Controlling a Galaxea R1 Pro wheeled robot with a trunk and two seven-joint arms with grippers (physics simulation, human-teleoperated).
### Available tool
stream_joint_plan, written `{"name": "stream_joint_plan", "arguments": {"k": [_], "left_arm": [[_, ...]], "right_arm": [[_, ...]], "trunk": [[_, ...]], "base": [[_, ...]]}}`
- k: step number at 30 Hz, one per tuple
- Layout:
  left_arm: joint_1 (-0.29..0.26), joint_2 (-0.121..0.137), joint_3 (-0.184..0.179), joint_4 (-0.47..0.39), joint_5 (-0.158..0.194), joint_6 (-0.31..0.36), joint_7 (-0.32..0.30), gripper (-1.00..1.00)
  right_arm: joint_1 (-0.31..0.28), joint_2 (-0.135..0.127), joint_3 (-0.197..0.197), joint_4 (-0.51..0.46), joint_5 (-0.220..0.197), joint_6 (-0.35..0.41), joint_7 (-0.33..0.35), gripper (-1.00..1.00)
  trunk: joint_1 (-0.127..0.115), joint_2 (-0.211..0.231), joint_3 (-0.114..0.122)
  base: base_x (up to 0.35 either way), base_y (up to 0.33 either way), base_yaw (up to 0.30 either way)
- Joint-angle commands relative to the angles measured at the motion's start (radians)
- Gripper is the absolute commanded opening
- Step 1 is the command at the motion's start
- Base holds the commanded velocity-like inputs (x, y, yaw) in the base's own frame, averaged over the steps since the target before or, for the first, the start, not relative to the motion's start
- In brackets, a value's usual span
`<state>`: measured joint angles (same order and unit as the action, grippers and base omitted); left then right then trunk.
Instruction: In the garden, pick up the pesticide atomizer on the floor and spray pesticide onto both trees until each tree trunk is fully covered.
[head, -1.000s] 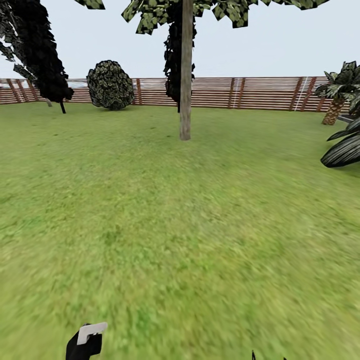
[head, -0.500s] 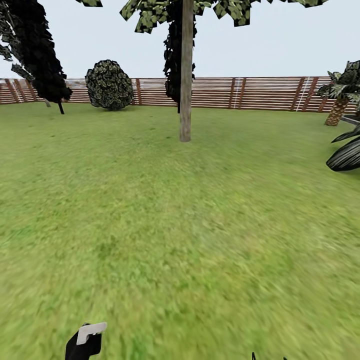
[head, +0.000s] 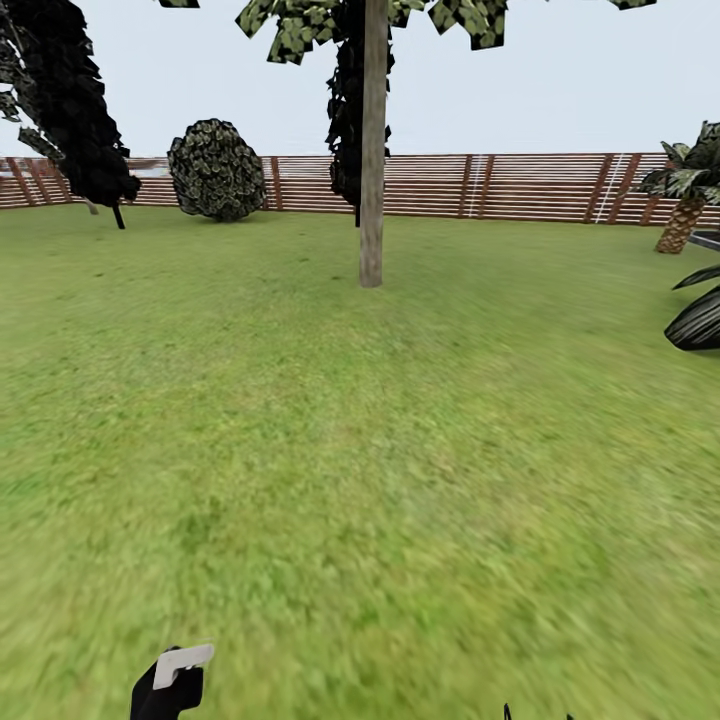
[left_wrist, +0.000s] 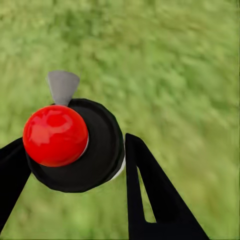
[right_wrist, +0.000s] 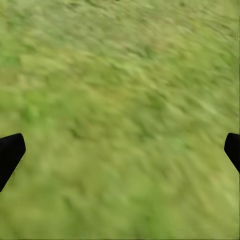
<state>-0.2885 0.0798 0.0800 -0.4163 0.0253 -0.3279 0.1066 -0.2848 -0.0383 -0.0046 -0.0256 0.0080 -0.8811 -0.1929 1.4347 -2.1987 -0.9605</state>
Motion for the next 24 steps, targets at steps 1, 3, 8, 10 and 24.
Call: {"name": "stream_joint_plan", "arguments": {"k": [1, 3, 8, 10, 24], "left_arm": [[0.000, 0.000, 0.000, 0.001, 0.002, -0.003, 0.002, -1.00], [-0.001, 0.000, 0.000, 0.001, 0.002, -0.003, 0.002, -1.00], [-0.001, 0.000, 0.000, 0.001, 0.002, -0.003, 0.002, -1.00], [0.000, 0.000, 0.000, 0.001, 0.002, -0.003, 0.002, -1.00], [0.000, 0.000, 0.000, 0.001, 0.001, -0.003, 0.002, -1.00]], "right_arm": [[-0.001, 0.000, 0.000, 0.000, 0.001, -0.002, -0.002, 1.00], [-0.001, 0.000, 0.000, 0.000, 0.001, -0.002, -0.002, 1.00], [-0.001, 0.000, 0.000, 0.001, 0.001, -0.002, -0.002, 1.00], [-0.001, 0.000, 0.000, 0.001, 0.001, -0.002, -0.002, 1.00], [-0.001, 0.000, 0.000, 0.000, 0.001, -0.002, -0.002, 1.00]], "trunk": [[0.000, 0.000, -0.001], [0.000, 0.000, -0.001], [0.000, 0.000, -0.001], [0.000, 0.000, -0.001], [0.000, 0.000, -0.001]], "base": [[0.338, 0.000, 0.000], [0.338, 0.000, 0.000], [0.338, 0.000, 0.000], [0.338, 0.000, 0.000], [0.338, 0.000, 0.000]]}}
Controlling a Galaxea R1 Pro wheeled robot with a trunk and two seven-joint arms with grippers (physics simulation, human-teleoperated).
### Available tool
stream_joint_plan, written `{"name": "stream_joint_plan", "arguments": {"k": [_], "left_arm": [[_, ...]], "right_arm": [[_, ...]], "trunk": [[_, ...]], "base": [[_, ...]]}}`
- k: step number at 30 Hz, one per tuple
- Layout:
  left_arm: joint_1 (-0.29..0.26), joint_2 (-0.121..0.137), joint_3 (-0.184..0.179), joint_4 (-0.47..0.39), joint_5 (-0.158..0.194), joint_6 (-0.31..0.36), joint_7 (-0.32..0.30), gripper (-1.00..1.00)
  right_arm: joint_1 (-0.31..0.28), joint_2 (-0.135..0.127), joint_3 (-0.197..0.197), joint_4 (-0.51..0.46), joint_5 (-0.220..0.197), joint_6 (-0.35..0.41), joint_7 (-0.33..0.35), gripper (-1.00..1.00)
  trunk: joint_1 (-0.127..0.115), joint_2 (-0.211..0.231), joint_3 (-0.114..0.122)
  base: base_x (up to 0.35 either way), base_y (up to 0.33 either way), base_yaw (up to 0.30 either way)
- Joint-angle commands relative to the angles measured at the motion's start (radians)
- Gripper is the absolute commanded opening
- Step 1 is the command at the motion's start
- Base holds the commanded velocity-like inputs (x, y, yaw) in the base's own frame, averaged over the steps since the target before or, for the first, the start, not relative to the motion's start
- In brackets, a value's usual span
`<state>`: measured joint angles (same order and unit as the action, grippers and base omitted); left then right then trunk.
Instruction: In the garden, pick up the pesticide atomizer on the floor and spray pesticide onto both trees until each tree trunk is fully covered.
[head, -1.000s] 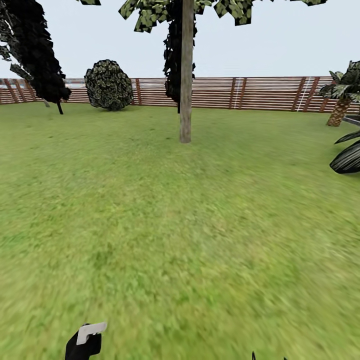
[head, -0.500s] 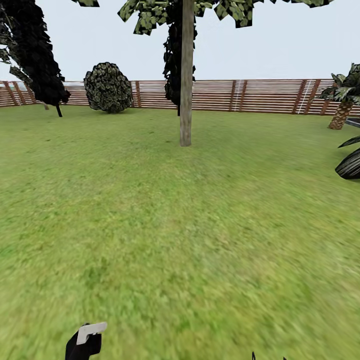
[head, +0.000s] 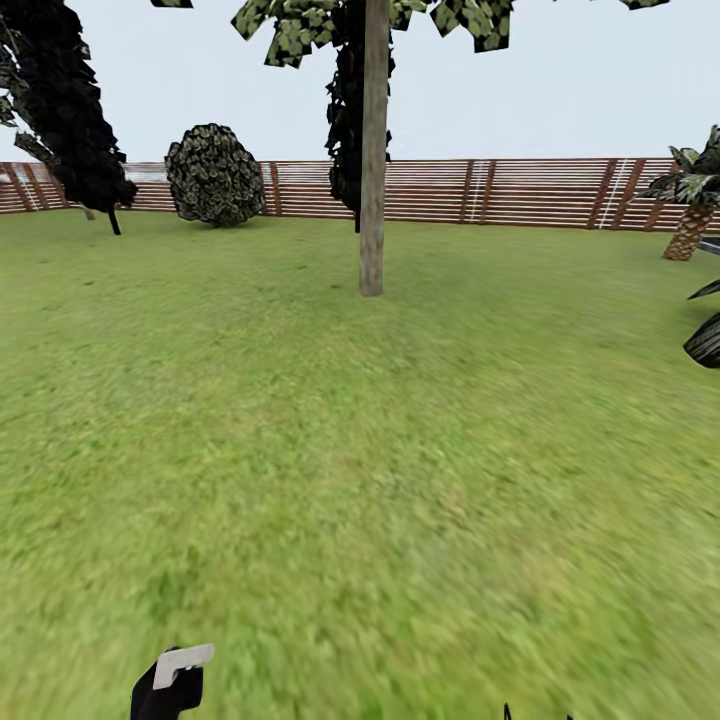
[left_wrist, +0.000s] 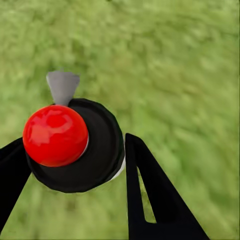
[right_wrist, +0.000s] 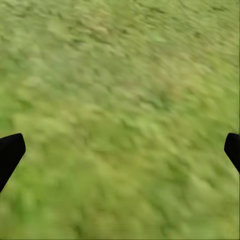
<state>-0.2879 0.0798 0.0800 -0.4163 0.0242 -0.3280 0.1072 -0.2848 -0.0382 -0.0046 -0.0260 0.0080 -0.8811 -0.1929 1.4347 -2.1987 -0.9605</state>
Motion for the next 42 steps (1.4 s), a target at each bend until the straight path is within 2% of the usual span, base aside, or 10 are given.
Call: {"name": "stream_joint_plan", "arguments": {"k": [1, 42], "left_arm": [[-0.001, 0.000, 0.000, 0.001, 0.002, -0.003, 0.001, -1.00], [-0.001, 0.000, 0.000, 0.001, 0.002, -0.002, 0.001, -1.00]], "right_arm": [[-0.001, 0.000, 0.000, 0.001, 0.001, -0.002, -0.002, 1.00], [-0.001, 0.000, 0.000, 0.001, 0.001, -0.002, -0.002, 1.00]], "trunk": [[0.000, 0.000, -0.001], [0.000, 0.000, -0.001]], "base": [[0.338, 0.000, 0.000], [0.339, 0.000, 0.000]]}}
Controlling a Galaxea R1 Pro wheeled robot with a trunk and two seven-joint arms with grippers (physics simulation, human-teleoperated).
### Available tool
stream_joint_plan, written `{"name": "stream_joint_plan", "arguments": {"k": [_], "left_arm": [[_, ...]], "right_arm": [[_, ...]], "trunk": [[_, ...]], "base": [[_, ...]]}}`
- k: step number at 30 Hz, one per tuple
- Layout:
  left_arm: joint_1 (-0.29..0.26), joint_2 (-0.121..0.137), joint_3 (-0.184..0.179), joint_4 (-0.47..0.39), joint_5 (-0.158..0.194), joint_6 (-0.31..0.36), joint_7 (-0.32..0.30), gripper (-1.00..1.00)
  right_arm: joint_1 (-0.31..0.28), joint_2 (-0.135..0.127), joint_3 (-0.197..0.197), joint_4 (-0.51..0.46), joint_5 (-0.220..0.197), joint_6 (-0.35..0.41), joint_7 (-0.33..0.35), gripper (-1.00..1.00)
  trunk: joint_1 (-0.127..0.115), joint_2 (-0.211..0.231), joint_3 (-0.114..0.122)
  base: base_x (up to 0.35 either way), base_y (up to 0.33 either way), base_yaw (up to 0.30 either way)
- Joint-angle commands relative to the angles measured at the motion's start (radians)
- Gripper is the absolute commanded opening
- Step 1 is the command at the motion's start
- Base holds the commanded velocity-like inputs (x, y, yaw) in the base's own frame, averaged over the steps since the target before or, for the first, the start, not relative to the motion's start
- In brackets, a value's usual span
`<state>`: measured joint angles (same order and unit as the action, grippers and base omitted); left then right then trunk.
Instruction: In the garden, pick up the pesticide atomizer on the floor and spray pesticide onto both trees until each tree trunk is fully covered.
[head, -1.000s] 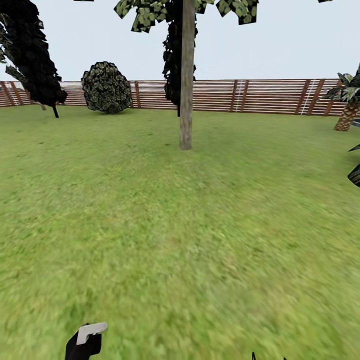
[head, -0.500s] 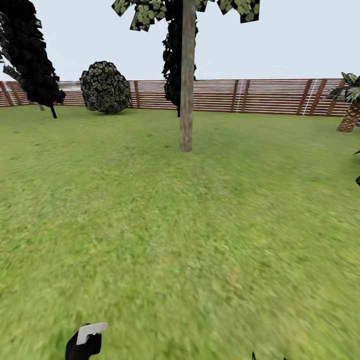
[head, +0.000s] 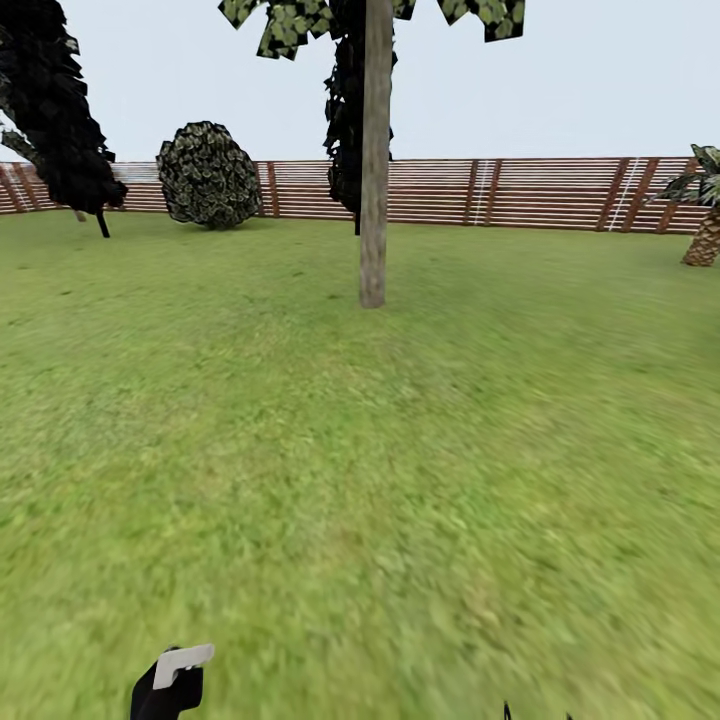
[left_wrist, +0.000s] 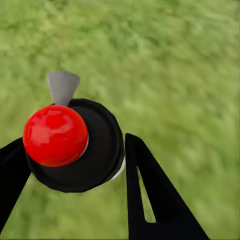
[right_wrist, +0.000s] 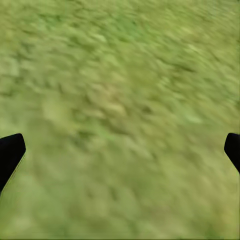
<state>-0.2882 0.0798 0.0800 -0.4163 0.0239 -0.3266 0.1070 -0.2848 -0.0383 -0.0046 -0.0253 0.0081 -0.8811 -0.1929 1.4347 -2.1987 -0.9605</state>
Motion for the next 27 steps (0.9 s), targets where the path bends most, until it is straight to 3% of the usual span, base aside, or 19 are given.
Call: {"name": "stream_joint_plan", "arguments": {"k": [1, 27], "left_arm": [[-0.001, 0.000, 0.000, 0.001, 0.002, -0.003, 0.001, -1.00], [0.000, 0.000, 0.000, 0.001, 0.002, -0.005, 0.001, -1.00]], "right_arm": [[-0.001, 0.000, 0.000, 0.001, 0.001, -0.002, -0.002, 1.00], [-0.001, 0.000, 0.000, 0.000, 0.001, -0.002, -0.002, 1.00]], "trunk": [[0.000, 0.000, -0.001], [0.000, 0.000, -0.001]], "base": [[0.339, 0.000, 0.000], [0.338, 0.000, 0.000]]}}
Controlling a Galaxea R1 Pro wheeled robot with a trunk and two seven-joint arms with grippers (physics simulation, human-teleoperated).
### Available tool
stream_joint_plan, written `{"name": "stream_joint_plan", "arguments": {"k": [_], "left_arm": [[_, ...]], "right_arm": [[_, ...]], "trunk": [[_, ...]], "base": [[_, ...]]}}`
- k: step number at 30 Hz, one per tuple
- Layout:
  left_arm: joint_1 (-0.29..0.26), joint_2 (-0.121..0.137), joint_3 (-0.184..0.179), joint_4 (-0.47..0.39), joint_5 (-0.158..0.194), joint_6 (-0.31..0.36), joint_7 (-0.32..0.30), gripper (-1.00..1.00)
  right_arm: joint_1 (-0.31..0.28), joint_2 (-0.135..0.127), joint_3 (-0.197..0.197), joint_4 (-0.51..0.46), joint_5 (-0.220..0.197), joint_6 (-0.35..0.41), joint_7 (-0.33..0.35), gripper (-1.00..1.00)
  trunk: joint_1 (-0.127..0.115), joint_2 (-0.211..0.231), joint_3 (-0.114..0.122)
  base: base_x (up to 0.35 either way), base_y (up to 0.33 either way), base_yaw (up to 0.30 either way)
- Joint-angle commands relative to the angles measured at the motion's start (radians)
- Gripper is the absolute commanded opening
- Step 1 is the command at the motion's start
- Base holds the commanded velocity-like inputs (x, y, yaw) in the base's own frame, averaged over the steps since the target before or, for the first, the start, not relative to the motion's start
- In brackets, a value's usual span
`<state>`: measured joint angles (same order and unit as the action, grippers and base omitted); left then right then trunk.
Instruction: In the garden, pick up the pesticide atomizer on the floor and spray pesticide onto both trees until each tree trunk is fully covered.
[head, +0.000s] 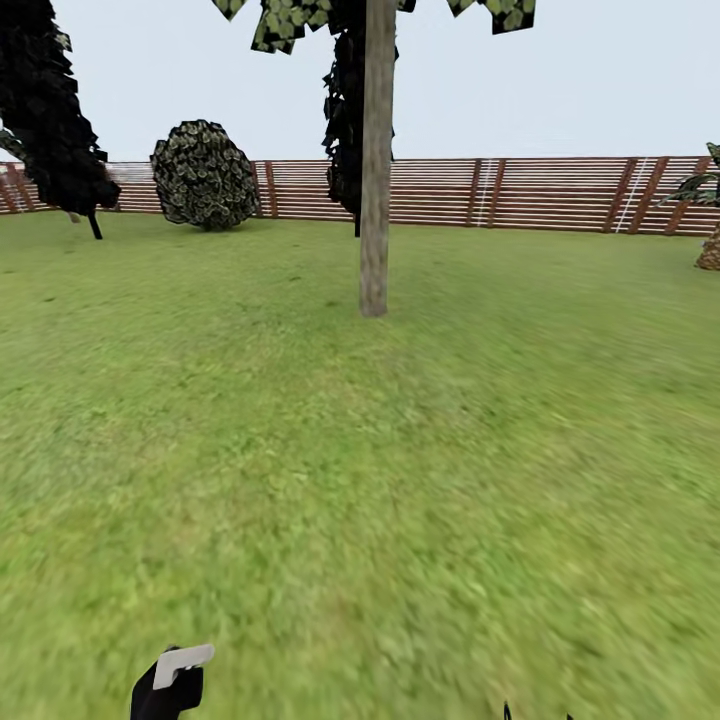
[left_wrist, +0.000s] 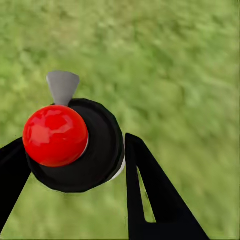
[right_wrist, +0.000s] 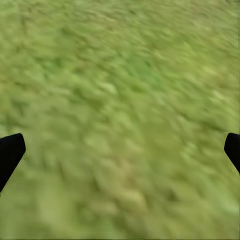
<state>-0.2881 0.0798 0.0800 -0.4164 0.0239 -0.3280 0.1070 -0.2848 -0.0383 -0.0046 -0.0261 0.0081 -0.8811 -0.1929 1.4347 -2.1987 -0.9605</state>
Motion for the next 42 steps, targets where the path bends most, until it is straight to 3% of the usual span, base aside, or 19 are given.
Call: {"name": "stream_joint_plan", "arguments": {"k": [1, 42], "left_arm": [[0.000, 0.000, 0.000, 0.001, 0.002, -0.003, 0.002, -1.00], [-0.002, -0.002, 0.000, 0.002, 0.004, 0.001, 0.002, -1.00]], "right_arm": [[-0.001, 0.000, 0.000, 0.001, 0.001, -0.002, -0.002, 1.00], [-0.001, 0.000, 0.000, 0.001, 0.001, -0.002, -0.002, 1.00]], "trunk": [[0.000, 0.000, -0.001], [0.000, 0.000, -0.001]], "base": [[0.339, 0.000, 0.000], [0.338, 0.000, 0.000]]}}
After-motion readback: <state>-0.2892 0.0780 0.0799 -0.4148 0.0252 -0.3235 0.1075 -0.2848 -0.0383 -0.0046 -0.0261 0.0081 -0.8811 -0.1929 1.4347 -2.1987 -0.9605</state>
